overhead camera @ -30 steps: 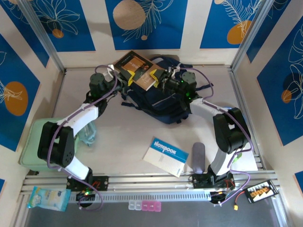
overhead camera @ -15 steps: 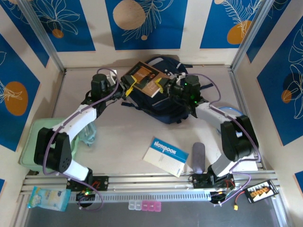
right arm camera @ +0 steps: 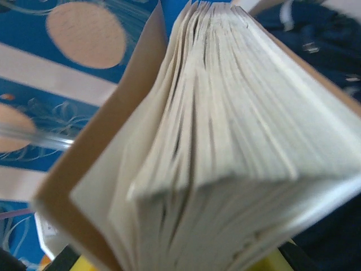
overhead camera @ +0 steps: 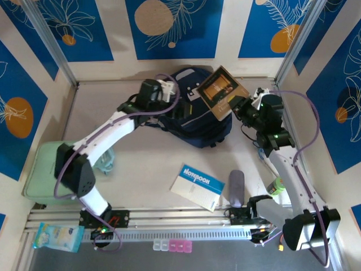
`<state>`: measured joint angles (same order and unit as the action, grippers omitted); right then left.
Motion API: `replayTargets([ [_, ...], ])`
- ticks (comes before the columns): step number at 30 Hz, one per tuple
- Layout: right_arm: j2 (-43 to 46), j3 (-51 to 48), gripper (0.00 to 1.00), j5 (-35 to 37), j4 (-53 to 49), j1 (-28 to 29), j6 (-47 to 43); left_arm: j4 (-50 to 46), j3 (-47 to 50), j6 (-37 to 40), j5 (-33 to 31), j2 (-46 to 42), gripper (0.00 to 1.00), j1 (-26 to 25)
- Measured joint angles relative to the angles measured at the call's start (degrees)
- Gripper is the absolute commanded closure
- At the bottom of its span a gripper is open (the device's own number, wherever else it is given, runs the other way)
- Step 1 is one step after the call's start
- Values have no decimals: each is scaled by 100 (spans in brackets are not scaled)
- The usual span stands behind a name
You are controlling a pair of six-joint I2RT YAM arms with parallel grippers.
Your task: Pack books, pencil case, and school supplies into a backpack
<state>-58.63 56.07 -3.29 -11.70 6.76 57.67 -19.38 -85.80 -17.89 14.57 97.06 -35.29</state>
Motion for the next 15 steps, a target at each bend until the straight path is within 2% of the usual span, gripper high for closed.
replayTargets([
  [5, 212, -39, 95, 407, -1043, -457, -245, -529, -896, 1185, -455, 1176, 9, -564],
  [8, 286, -87, 95, 535, -1504, -684, -339, -796, -1451, 1646, -662, 1832, 19, -752],
  [15, 492, -328, 94, 446, -1873, -1043, -435, -1207, -2452, 2428, -1471, 2964, 38, -1001],
])
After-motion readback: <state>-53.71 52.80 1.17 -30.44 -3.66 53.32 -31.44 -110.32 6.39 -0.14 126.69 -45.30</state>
